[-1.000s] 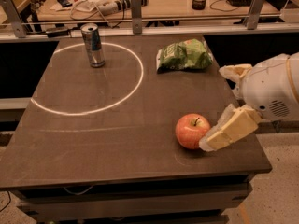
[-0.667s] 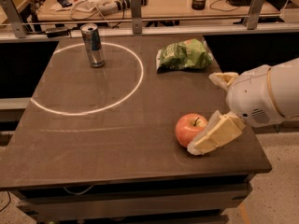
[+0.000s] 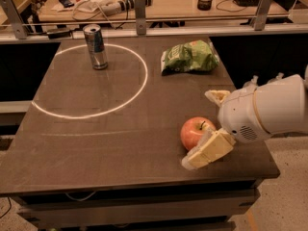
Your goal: Move apple near green jalapeno chip bag
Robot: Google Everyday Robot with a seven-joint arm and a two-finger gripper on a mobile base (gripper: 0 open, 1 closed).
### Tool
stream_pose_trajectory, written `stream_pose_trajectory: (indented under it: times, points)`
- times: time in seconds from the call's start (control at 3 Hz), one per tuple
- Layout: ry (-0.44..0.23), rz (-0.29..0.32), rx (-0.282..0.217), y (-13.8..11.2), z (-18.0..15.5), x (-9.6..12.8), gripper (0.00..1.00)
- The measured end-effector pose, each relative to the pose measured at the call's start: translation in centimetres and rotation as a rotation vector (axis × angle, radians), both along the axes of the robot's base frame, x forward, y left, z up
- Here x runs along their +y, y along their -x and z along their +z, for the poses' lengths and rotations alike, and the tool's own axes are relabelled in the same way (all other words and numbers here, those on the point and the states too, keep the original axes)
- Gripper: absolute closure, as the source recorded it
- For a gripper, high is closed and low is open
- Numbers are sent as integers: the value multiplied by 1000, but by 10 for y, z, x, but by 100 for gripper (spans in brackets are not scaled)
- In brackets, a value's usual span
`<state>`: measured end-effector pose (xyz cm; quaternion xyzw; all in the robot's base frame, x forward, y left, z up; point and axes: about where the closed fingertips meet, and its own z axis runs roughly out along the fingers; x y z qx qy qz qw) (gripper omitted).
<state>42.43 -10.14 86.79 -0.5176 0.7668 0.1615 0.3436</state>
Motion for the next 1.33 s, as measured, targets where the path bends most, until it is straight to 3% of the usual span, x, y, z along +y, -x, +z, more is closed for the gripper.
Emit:
stream_pose_trajectory:
  times: [0.67, 1.33]
  points:
    - [3, -16, 44, 6, -26, 2, 0]
    - [-3, -6, 36, 4, -30, -1, 41]
